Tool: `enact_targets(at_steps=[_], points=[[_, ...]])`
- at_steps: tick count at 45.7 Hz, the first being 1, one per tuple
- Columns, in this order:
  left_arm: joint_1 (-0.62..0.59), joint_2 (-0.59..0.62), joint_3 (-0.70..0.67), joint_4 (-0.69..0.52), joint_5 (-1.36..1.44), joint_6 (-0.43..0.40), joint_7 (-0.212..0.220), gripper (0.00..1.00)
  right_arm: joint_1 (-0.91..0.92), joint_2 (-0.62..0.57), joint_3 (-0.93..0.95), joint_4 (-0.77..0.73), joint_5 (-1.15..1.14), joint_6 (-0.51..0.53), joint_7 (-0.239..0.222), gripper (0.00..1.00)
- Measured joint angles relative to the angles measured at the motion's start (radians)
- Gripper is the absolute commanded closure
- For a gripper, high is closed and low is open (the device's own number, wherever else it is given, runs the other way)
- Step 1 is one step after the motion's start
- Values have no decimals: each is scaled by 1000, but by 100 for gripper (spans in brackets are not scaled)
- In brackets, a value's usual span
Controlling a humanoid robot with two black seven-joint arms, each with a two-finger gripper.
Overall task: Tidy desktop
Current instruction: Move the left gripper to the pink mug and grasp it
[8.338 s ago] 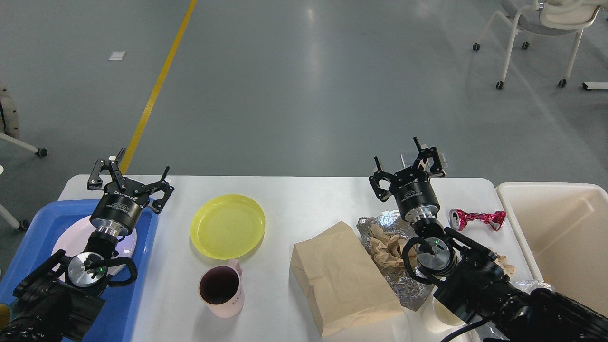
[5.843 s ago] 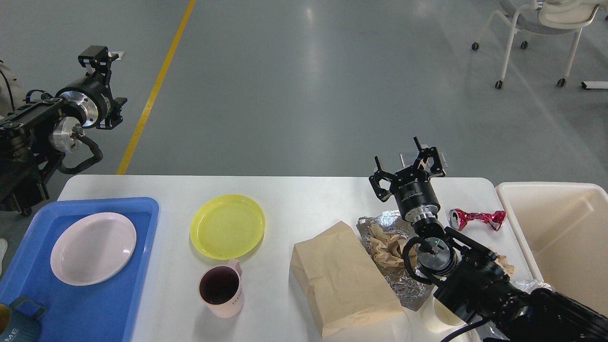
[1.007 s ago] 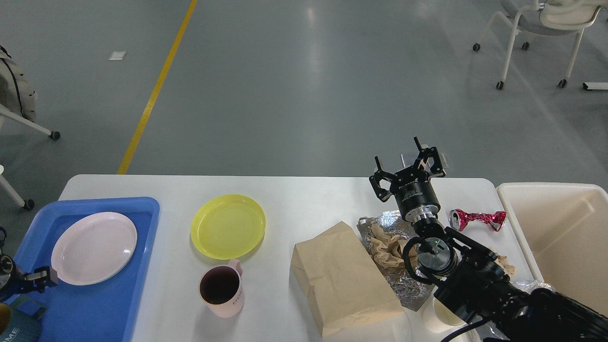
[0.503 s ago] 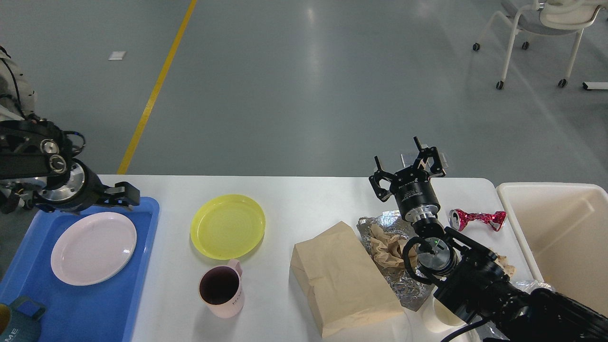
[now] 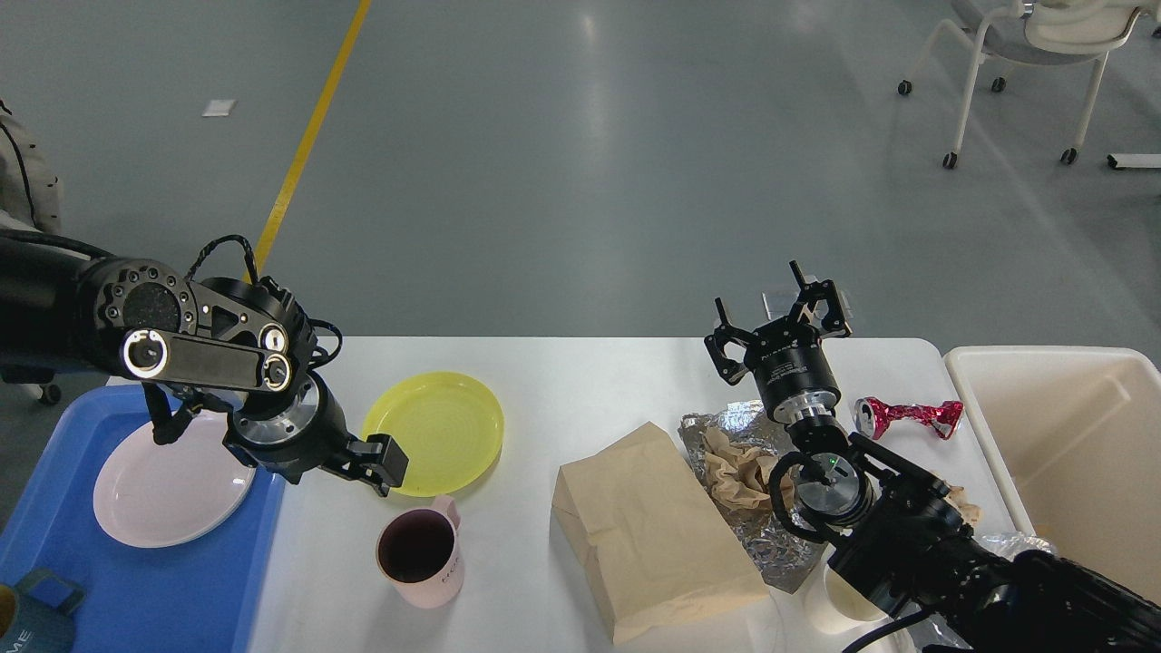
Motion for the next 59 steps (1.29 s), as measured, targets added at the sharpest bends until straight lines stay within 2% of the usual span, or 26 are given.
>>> enact_targets(at_steps=[9, 24, 43, 49, 56, 59], points=[[157, -17, 1, 1, 8, 199, 9, 7, 0, 0, 0, 0, 0, 0, 0, 0], [233, -31, -58, 9, 2, 275, 5, 7, 0, 1, 0, 0, 0, 0, 0, 0], [284, -49, -75, 12, 5, 285, 6, 8, 0, 1, 0, -1, 0, 0, 0, 0], [336, -50, -78, 36, 12, 305, 6, 20, 0, 1, 0, 0, 0, 0, 0, 0], [364, -49, -81, 58, 13, 346, 6, 52, 0, 1, 0, 0, 0, 0, 0, 0], [368, -47, -81, 60, 13, 352, 6, 58, 0, 1, 0, 0, 0, 0, 0, 0]])
